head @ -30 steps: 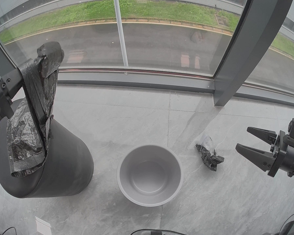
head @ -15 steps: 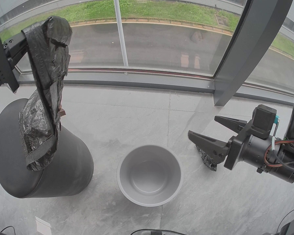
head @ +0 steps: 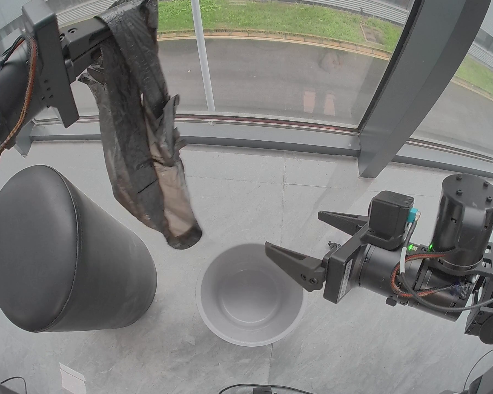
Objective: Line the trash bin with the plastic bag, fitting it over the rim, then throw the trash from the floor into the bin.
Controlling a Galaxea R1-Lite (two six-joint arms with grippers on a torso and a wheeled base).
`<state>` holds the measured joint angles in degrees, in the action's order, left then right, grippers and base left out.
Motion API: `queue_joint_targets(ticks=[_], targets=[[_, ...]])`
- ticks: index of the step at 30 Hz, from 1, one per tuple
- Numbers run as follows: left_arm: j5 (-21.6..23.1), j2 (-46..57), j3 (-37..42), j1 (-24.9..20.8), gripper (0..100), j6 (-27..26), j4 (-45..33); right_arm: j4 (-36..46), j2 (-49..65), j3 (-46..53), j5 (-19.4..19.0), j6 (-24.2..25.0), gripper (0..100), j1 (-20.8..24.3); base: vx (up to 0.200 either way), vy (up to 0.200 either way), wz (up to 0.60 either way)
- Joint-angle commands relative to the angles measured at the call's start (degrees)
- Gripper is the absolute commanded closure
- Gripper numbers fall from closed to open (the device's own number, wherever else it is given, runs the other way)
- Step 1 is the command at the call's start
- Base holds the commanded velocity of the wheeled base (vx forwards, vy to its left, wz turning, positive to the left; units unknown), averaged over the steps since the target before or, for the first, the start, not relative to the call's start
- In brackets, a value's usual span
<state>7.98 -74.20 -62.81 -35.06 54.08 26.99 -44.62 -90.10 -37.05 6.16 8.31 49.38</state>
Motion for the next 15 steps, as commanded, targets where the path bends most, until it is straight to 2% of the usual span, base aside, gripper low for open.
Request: queue_joint_targets(ticks=[1,7,11,15], targets=[[-0.1,-2.1,-2.7,-1.0,100,0.0,-0.4,0.0,-2.1,0.4,0.2,0.3,0,0.9,0.000,0.000,0.00],[-1.0,-1.6,-3.1,-2.6,100,0.2,-0.4,-0.9,-5.4,1.1,0.3,0.4,0,0.9,0.000,0.000,0.00],[-1.0,-0.1,-2.2,-4.8,100,1.8,-0.5,-6.5,-9.5,-0.3,0.5,0.2,0,0.8,0.000,0.000,0.00],[-0.7,0.3,-2.1,-5.9,100,2.4,-0.5,-10.8,-15.1,-3.2,4.8,-0.1,0,1.1,0.000,0.000,0.00]])
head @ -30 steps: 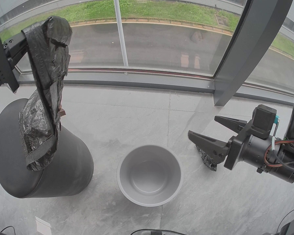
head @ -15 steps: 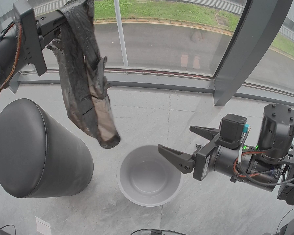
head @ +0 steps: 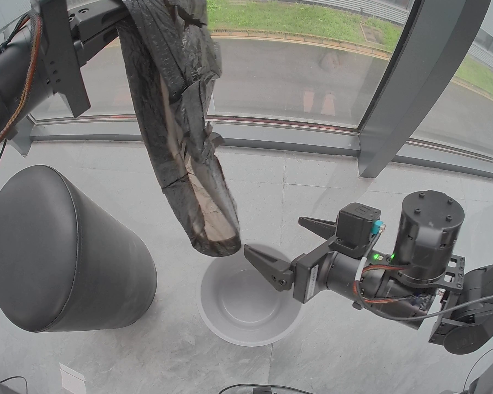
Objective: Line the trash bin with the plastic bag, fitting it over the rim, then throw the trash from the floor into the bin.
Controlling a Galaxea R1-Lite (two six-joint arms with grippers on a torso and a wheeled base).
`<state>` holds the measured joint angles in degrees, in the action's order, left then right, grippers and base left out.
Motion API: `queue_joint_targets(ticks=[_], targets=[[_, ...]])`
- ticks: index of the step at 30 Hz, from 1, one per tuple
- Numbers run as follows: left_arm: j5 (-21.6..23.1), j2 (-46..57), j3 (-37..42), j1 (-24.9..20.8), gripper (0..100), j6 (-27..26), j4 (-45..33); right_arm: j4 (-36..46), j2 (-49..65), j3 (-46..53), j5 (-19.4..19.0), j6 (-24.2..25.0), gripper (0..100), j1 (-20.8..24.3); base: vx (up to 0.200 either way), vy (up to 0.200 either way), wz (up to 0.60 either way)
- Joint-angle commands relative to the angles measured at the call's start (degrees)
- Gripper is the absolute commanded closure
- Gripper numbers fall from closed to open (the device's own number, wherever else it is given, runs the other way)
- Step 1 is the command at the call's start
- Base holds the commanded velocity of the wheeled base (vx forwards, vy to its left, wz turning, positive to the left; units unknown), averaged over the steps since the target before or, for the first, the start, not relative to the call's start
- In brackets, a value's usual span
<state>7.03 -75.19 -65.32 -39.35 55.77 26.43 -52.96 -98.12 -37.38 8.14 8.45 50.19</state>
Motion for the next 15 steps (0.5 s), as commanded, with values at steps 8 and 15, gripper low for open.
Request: queue_joint_targets(ticks=[8,15], targets=[[0.4,2.6,1.9,-2.2,100,1.4,0.1,-5.6,-15.5,-9.2,8.9,-0.1,0,3.6,0.000,0.000,0.00],[0.3,3.1,2.4,-2.2,100,1.6,0.2,-5.3,-15.6,-9.7,9.0,-0.1,0,4.3,0.000,0.000,0.00]])
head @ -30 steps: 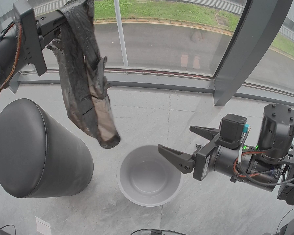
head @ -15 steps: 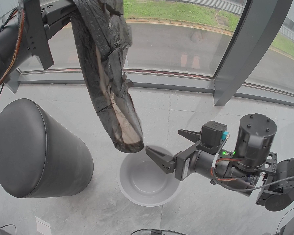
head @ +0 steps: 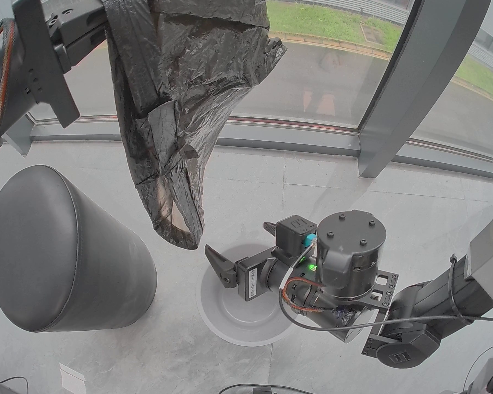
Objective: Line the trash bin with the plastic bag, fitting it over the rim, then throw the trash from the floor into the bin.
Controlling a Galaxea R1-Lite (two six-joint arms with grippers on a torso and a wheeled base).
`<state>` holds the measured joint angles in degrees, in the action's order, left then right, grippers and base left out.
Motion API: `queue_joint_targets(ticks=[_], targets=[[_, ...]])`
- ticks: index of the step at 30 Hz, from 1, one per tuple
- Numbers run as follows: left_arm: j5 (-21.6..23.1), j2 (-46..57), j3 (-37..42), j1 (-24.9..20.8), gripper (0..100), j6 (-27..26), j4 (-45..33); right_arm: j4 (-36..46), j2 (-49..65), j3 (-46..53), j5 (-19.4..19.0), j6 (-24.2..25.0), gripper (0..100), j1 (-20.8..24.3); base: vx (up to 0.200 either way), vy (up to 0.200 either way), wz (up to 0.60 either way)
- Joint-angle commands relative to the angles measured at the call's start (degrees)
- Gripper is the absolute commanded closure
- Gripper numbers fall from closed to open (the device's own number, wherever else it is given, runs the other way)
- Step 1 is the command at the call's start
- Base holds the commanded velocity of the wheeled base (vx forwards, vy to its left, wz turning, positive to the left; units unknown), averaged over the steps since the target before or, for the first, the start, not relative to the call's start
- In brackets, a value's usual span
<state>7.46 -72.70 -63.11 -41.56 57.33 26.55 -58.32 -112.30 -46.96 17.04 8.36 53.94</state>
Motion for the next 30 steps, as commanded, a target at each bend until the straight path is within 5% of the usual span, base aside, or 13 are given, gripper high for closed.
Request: queue_joint_targets(ticks=[1,15,30], targets=[[-0.1,0.6,0.2,0.0,100,0.1,0.1,0.0,-1.4,-0.2,0.1,0.0,0,0.6,0.000,0.000,0.00],[-0.2,1.6,1.6,-2.3,100,0.1,0.1,-0.2,-4.8,-3.1,2.5,-0.4,0,1.0,0.000,0.000,0.00],[-0.4,1.0,1.9,-2.4,100,0.0,0.3,-0.2,-4.7,-1.9,2.6,-0.3,0,7.0,0.000,0.000,0.00]])
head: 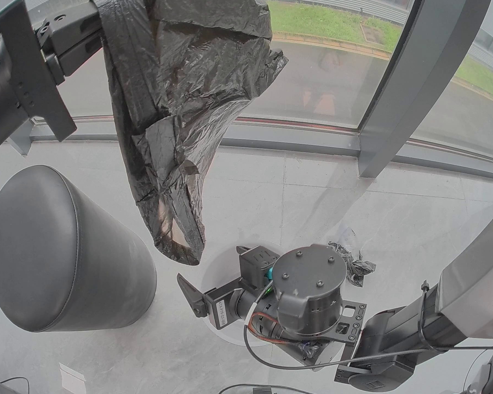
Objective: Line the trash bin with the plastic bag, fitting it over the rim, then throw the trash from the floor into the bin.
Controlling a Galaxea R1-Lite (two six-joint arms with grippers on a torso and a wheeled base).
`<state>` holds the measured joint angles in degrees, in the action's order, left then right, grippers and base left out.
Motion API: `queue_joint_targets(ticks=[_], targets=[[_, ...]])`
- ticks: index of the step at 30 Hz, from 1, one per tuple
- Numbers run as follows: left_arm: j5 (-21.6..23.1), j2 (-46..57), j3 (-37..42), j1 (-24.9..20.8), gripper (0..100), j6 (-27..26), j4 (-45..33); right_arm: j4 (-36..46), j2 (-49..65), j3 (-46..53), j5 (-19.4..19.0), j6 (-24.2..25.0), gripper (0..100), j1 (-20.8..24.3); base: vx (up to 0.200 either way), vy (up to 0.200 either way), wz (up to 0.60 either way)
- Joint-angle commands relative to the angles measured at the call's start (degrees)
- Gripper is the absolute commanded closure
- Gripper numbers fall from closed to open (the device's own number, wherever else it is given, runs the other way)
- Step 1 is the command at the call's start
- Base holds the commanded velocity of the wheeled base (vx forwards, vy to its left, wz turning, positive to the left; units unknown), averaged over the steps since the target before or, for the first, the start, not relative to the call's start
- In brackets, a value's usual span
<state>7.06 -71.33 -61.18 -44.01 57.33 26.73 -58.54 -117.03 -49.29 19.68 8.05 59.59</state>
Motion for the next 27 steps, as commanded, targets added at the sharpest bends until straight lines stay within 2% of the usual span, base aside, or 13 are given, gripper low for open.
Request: queue_joint_targets(ticks=[1,7,15,27], targets=[[0.0,-0.4,-0.1,0.1,100,0.0,0.1,0.0,0.0,0.4,0.0,0.0,0,1.3,0.000,0.000,0.00],[0.3,0.0,0.0,0.0,100,0.0,0.1,-0.1,-0.2,0.0,0.1,0.0,0,1.1,0.000,0.000,0.00],[0.6,0.4,0.5,-1.0,100,0.1,0.1,-0.1,-0.3,-1.8,0.0,-1.3,0,-4.0,0.000,0.000,0.00],[1.0,0.8,1.4,-1.5,100,0.1,0.1,-0.3,-2.3,-6.2,0.1,-3.8,0,-4.5,0.000,0.000,0.00]])
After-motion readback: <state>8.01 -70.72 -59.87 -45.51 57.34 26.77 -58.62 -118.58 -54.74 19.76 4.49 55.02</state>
